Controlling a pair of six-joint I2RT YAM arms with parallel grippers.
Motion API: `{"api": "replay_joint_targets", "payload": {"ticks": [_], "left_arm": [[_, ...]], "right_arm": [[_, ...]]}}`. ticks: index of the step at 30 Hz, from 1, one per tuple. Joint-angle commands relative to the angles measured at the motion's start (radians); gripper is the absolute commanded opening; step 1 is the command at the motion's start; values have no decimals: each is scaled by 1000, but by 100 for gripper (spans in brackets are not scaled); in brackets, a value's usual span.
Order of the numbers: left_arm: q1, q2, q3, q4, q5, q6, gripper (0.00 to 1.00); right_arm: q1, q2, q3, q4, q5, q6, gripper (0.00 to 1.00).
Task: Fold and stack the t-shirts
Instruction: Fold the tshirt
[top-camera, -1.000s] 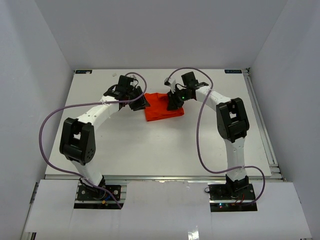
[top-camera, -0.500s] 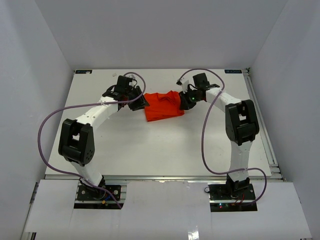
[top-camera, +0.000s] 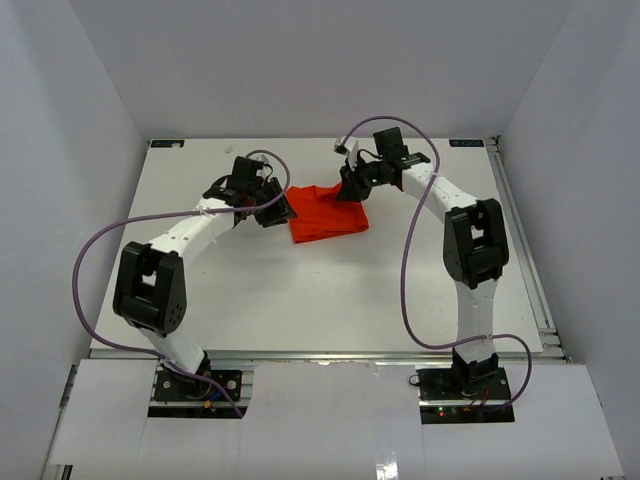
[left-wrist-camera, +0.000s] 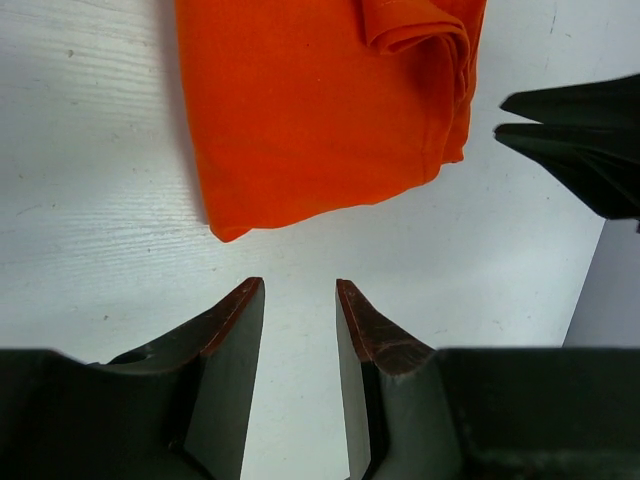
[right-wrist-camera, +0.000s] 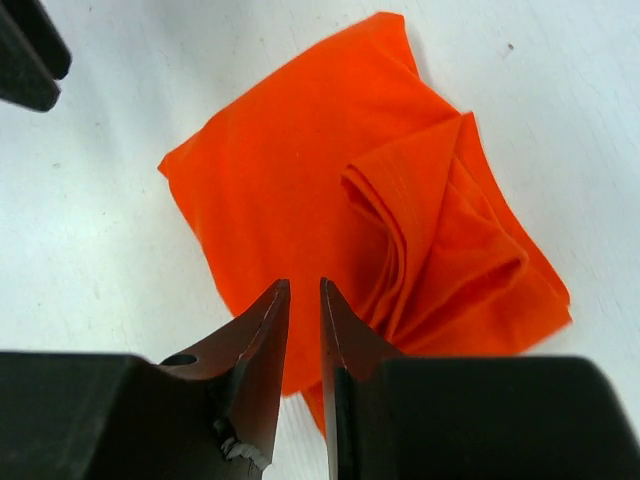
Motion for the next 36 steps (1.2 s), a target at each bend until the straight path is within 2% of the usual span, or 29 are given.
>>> {"api": "replay_joint_targets", "payload": {"ticks": [1, 10, 18, 29, 36], "left_arm": [[8, -83, -23, 4, -15, 0, 46], [14, -131, -69, 1, -29, -17, 46], [16, -131, -73, -8, -29, -17, 46], [16, -122, -83, -11, -27, -29, 46], [16, -105, -74, -11, -18, -21, 46]], "right_arm": [[34, 51, 70, -27, 1, -35, 25], [67, 123, 121, -43, 58, -76, 26], [61, 215, 199, 46, 196, 43, 25], [-5, 197, 148, 139, 233, 124, 24], [-18, 229, 156, 168, 326, 190, 24]]}}
